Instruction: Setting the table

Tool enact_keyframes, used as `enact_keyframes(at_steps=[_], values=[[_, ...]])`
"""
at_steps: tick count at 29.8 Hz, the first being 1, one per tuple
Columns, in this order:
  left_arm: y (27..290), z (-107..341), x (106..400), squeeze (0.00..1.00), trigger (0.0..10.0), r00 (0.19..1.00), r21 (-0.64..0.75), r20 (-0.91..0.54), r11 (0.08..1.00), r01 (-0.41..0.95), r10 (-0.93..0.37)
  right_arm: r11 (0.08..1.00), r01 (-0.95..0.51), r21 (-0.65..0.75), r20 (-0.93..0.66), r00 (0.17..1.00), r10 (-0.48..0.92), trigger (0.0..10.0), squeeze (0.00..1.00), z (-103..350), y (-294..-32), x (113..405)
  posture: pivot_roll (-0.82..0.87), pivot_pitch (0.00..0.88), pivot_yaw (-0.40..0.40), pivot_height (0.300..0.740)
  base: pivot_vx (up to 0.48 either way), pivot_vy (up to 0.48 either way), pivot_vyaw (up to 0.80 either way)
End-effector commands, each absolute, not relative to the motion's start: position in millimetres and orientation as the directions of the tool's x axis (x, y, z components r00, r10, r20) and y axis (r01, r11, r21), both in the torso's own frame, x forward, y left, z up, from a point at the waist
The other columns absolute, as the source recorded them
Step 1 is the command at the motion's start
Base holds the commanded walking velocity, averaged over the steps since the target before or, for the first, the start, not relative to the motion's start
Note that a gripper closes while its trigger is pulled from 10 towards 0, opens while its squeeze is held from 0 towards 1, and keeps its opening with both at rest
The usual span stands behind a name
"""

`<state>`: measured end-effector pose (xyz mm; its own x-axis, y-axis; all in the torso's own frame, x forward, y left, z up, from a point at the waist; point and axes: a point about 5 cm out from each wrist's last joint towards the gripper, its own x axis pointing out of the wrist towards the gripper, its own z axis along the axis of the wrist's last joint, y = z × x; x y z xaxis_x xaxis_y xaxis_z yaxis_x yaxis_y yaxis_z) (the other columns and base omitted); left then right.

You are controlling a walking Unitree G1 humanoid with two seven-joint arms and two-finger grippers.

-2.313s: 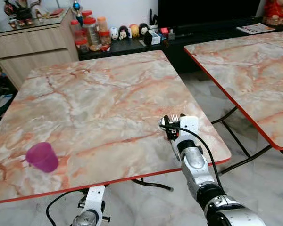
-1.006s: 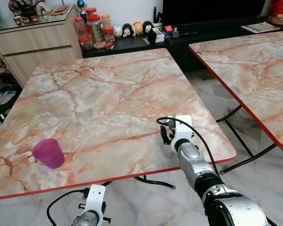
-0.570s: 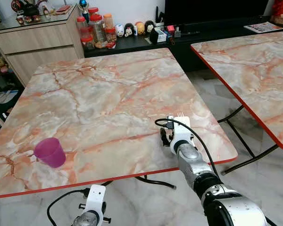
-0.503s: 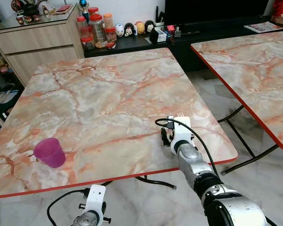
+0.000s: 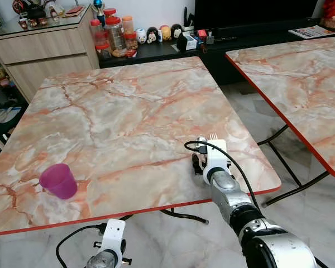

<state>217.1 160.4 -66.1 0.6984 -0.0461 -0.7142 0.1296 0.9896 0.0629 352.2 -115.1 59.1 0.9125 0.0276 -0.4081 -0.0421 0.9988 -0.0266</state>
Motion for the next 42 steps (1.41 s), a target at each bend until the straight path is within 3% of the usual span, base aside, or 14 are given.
enact_keyframes(at_steps=[1, 2, 4, 5, 9, 10, 11, 12, 42], values=[[162.6, -67.9, 214.6, 0.00, 10.0, 0.683, 0.066, -0.729, 0.989, 0.131, -0.042, 0.999, -0.049, -0.022, -0.425, 0.905, 0.035, 7.2, 0.00, 57.5, -111.8, 351.3, -0.05, 0.000, 0.076, 0.740, 0.000, 0.000, 0.00], [162.6, -67.9, 214.6, 0.00, 10.0, 0.683, 0.065, -0.729, 0.989, 0.132, -0.043, 0.998, -0.050, -0.023, -0.425, 0.904, 0.035, 6.0, 0.00, 57.4, -111.8, 351.2, -0.05, 0.000, 0.076, 0.740, 0.000, 0.000, 0.00], [162.4, -67.9, 214.6, 0.00, 10.0, 0.682, 0.065, -0.730, 0.989, 0.132, -0.044, 0.998, -0.051, -0.024, -0.428, 0.903, 0.036, 5.8, 0.00, 57.2, -111.8, 351.1, -0.05, 0.000, 0.076, 0.740, 0.000, 0.000, 0.00], [162.1, -68.0, 214.6, 0.00, 10.0, 0.681, 0.063, -0.731, 0.989, 0.135, -0.046, 0.998, -0.055, -0.028, -0.440, 0.897, 0.037, 4.0, 0.00, 55.7, -111.7, 350.4, -0.05, 0.000, 0.076, 0.740, 0.000, 0.000, 0.00], [162.0, -68.0, 214.6, 0.00, 10.0, 0.681, 0.062, -0.731, 0.989, 0.135, -0.047, 0.998, -0.054, -0.028, -0.448, 0.893, 0.036, 4.0, 0.00, 54.7, -111.8, 349.8, -0.05, 0.000, 0.076, 0.740, 0.000, 0.000, 0.00], [161.9, -68.0, 214.6, 0.00, 10.0, 0.680, 0.061, -0.732, 0.989, 0.135, -0.048, 0.998, -0.057, -0.031, -0.453, 0.891, 0.036, 2.0, 0.00, 54.0, -112.0, 349.5, -0.05, 0.000, 0.076, 0.740, 0.000, 0.000, 0.00], [161.9, -68.0, 214.6, 0.00, 10.0, 0.680, 0.061, -0.732, 0.989, 0.135, -0.048, 0.998, -0.057, -0.031, -0.453, 0.891, 0.036, 2.0, 0.00, 54.0, -112.0, 349.5, -0.05, 0.000, 0.076, 0.740, 0.000, 0.000, 0.00], [161.8, -68.0, 214.7, 0.00, 10.0, 0.680, 0.060, -0.732, 0.989, 0.136, -0.049, 0.998, -0.058, -0.034, -0.457, 0.889, 0.037, 0.0, 0.00, 53.6, -112.2, 349.2, -0.05, 0.000, 0.076, 0.740, 0.000, 0.000, 0.00], [161.6, -68.5, 214.6, 0.00, 10.0, 0.668, 0.066, -0.743, 0.986, 0.151, -0.053, 0.995, -0.087, -0.037, -0.476, 0.877, 0.060, 0.0, 0.00, 51.2, -105.4, 347.4, -0.04, 0.000, 0.077, 0.740, 0.000, 0.000, 0.00]])
